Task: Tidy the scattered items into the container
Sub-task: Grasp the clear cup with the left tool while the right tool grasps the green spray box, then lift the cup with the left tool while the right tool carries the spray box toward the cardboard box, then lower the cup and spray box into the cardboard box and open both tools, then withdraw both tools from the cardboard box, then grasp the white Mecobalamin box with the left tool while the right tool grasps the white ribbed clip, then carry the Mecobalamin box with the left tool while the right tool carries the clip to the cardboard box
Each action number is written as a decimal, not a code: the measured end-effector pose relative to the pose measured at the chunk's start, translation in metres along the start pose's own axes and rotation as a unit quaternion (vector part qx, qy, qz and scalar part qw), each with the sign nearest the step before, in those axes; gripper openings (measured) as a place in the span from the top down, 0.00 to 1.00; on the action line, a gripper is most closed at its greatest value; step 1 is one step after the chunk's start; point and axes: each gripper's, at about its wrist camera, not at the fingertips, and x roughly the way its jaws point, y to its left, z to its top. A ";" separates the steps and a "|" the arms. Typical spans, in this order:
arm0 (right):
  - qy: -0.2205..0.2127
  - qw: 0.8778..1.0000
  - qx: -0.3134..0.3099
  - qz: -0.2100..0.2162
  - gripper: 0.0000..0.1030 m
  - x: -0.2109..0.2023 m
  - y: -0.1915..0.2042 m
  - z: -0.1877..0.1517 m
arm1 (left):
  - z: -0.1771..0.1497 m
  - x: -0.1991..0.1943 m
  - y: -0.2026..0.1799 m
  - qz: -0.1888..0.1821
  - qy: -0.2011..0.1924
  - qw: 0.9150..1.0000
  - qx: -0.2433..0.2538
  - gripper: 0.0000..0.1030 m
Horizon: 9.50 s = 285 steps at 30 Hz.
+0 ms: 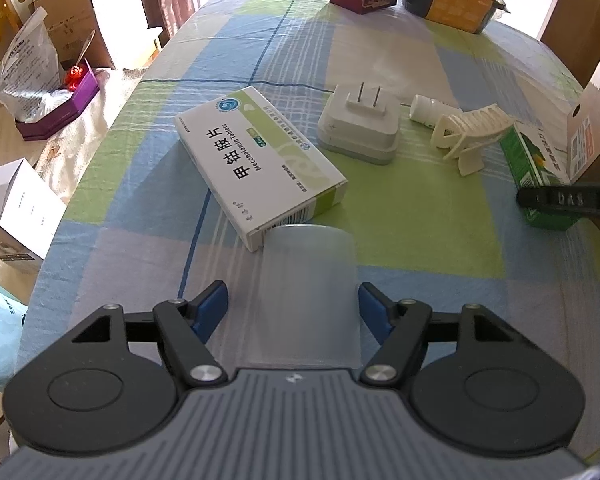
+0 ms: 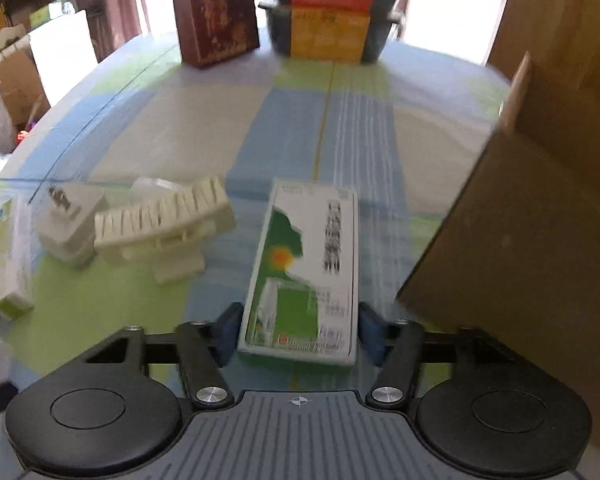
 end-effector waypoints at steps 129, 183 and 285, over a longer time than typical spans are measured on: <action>0.015 0.973 0.224 -0.042 0.16 -0.107 -0.319 0.031 | 0.168 0.006 -0.399 -0.173 -0.042 0.924 0.339 0.47; -0.047 0.973 0.179 -0.136 0.03 -0.244 -0.206 -0.024 | 0.087 -0.149 -0.316 -0.197 -0.084 0.934 0.287 0.08; 0.092 0.989 0.088 0.069 0.66 0.033 0.009 0.039 | 0.064 0.035 0.062 0.032 0.012 0.999 -0.014 0.33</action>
